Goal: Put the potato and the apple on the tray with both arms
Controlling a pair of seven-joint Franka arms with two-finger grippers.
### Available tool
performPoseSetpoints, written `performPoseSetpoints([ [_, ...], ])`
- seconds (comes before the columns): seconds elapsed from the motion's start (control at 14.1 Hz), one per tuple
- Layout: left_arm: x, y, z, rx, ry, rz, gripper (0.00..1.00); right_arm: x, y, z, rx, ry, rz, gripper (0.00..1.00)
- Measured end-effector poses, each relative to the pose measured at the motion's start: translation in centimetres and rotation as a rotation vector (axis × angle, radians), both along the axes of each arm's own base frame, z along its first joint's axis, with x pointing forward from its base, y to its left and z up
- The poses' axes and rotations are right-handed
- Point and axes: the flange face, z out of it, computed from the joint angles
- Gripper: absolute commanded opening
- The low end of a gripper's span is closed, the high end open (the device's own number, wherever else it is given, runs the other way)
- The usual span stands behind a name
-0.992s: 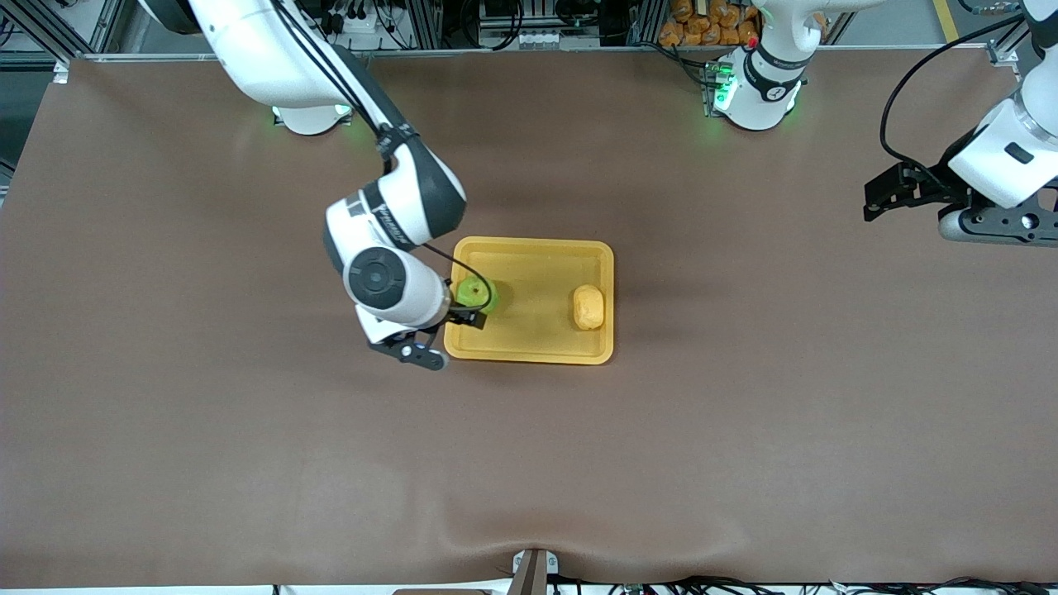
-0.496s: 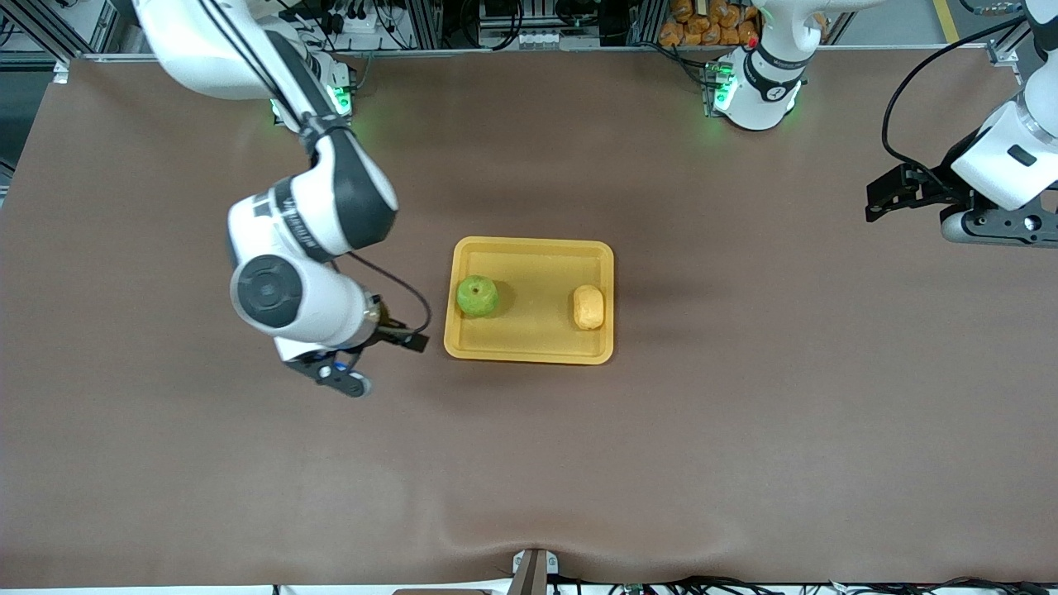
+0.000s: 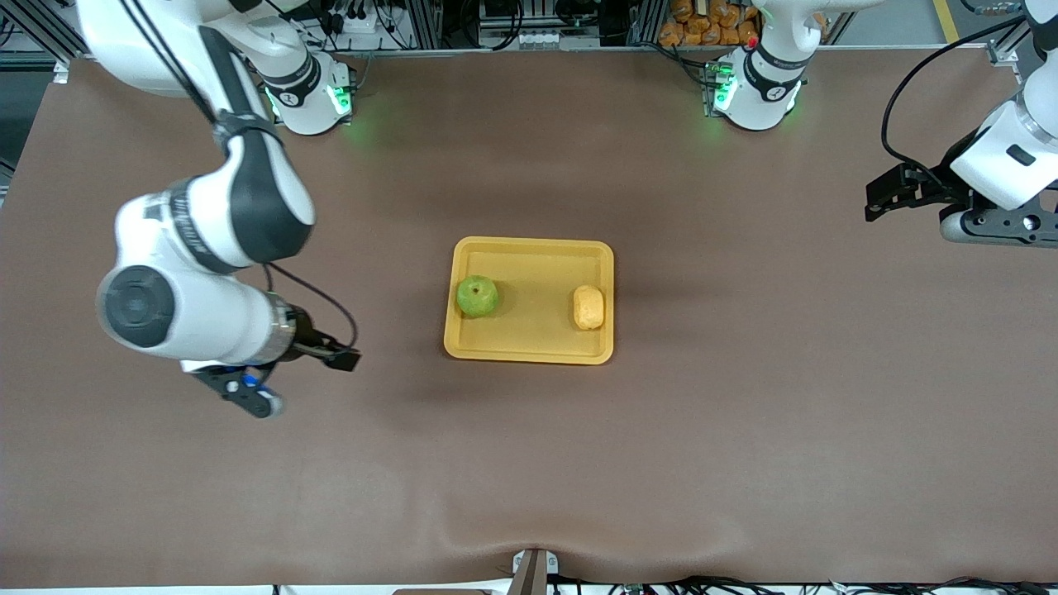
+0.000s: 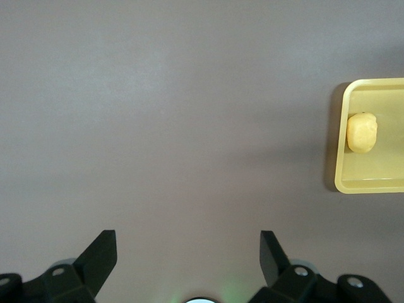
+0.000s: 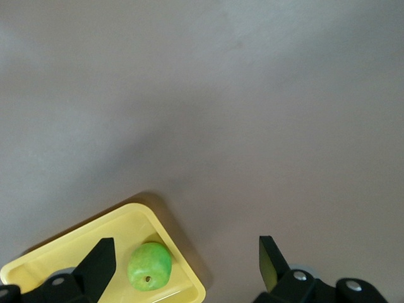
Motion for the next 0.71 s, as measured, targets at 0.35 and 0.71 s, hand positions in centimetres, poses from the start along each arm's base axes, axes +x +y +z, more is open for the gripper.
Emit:
performPoseSetpoints([
  [0.35, 0.0, 0.3, -0.1, 0.0, 0.003, 0.012, 1.0, 0.8, -9.5, 3.8, 0.016, -0.021, -0.043, 1.0],
  [0.71, 0.3, 0.4, -0.5, 0.002, 0.007, 0.087, 1.0, -0.8, -15.4, 7.4, 0.039, -0.014, 0.035, 1.0],
])
